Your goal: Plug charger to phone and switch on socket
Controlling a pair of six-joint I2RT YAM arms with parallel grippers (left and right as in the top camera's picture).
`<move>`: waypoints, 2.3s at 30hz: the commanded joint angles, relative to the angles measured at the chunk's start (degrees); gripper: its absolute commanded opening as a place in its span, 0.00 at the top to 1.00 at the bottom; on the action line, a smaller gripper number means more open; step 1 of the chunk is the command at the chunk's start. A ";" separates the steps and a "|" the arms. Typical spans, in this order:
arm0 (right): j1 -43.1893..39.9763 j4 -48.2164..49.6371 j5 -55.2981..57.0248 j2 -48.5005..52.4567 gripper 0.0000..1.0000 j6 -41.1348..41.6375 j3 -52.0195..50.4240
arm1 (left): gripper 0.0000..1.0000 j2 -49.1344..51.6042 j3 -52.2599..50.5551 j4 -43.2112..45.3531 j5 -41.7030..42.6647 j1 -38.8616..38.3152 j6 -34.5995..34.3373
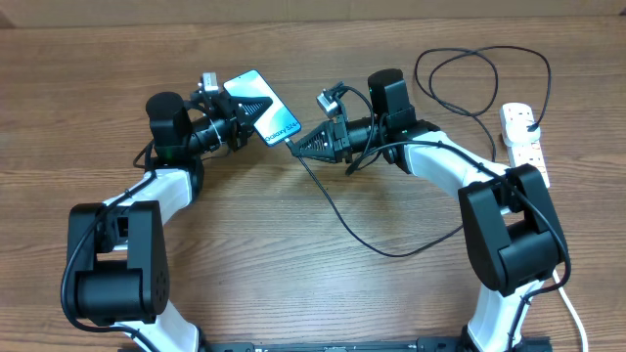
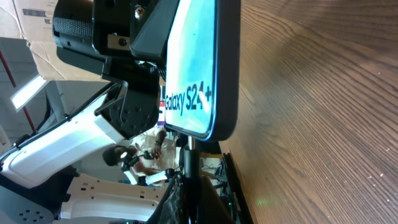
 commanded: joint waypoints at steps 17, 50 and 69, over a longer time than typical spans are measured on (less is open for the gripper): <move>-0.22 1.31 2.64 -1.75 0.96 1.62 -0.35 | 0.96 -0.55 0.83 0.46 2.69 -0.48 0.11; -0.24 2.08 0.87 -1.75 0.96 2.99 -0.35 | 0.96 -0.55 0.83 0.42 3.15 -0.44 1.44; -2.38 2.12 -0.20 -1.75 0.96 3.26 -0.35 | 0.96 -0.55 0.83 0.44 3.85 -0.44 1.64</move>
